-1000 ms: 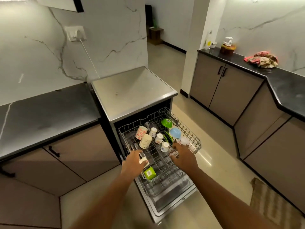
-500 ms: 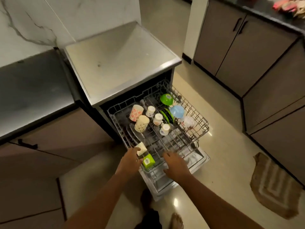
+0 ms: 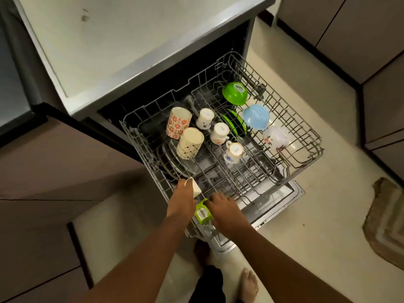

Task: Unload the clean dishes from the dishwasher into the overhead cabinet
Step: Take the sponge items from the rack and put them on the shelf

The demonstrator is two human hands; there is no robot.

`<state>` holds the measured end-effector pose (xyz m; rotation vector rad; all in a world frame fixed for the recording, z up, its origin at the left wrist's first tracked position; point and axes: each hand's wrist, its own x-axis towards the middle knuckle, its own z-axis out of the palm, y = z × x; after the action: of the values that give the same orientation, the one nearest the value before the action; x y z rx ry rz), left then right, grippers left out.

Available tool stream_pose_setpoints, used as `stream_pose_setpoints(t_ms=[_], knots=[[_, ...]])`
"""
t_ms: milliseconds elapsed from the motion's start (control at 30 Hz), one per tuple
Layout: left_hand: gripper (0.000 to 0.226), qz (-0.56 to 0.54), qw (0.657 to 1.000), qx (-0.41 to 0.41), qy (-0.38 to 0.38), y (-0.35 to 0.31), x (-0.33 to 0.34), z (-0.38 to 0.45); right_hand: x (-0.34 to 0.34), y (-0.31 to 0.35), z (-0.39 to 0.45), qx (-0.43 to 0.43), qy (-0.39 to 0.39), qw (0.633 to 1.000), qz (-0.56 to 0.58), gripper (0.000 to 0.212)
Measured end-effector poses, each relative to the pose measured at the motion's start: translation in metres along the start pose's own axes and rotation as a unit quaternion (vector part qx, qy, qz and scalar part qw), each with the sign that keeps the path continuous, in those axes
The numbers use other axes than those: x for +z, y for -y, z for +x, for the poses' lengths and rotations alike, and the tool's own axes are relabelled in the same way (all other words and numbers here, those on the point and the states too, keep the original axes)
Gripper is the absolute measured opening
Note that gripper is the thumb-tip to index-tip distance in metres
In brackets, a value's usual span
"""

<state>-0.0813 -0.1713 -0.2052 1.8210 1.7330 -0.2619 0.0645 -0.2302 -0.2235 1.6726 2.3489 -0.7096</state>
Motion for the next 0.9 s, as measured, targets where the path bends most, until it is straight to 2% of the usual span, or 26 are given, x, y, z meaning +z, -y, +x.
stream_pose_setpoints(t_ms=[133, 233, 333, 533, 633, 767, 900], knots=[[0.087, 0.079, 0.996, -0.029, 0.012, 0.0, 0.015, 0.025, 0.019, 0.0, 0.017, -0.022, 0.024, 0.999, -0.009, 0.07], [0.081, 0.119, 0.991, -0.055, 0.027, -0.005, 0.019, 0.042, 0.028, 0.0, 0.031, -0.03, 0.015, 0.999, -0.004, 0.074], [0.083, 0.115, 0.99, -0.074, 0.029, -0.006, 0.022, 0.052, 0.033, 0.002, 0.041, -0.039, 0.006, 0.999, -0.014, 0.065], [0.081, 0.14, 0.989, -0.046, 0.028, 0.001, 0.025, 0.053, 0.024, 0.004, 0.043, -0.095, 0.01, 0.993, -0.076, 0.044], [0.075, 0.132, 0.99, -0.039, 0.024, -0.001, 0.021, 0.052, 0.027, -0.003, 0.043, -0.118, 0.011, 0.99, -0.081, 0.051], [0.069, 0.116, 0.993, -0.021, -0.025, 0.001, 0.017, 0.046, 0.029, -0.012, 0.037, -0.111, -0.024, 0.992, -0.062, 0.068], [0.075, 0.068, 0.995, 0.021, -0.077, -0.002, 0.008, 0.028, 0.029, -0.025, 0.014, -0.104, -0.093, 0.99, -0.004, 0.065]])
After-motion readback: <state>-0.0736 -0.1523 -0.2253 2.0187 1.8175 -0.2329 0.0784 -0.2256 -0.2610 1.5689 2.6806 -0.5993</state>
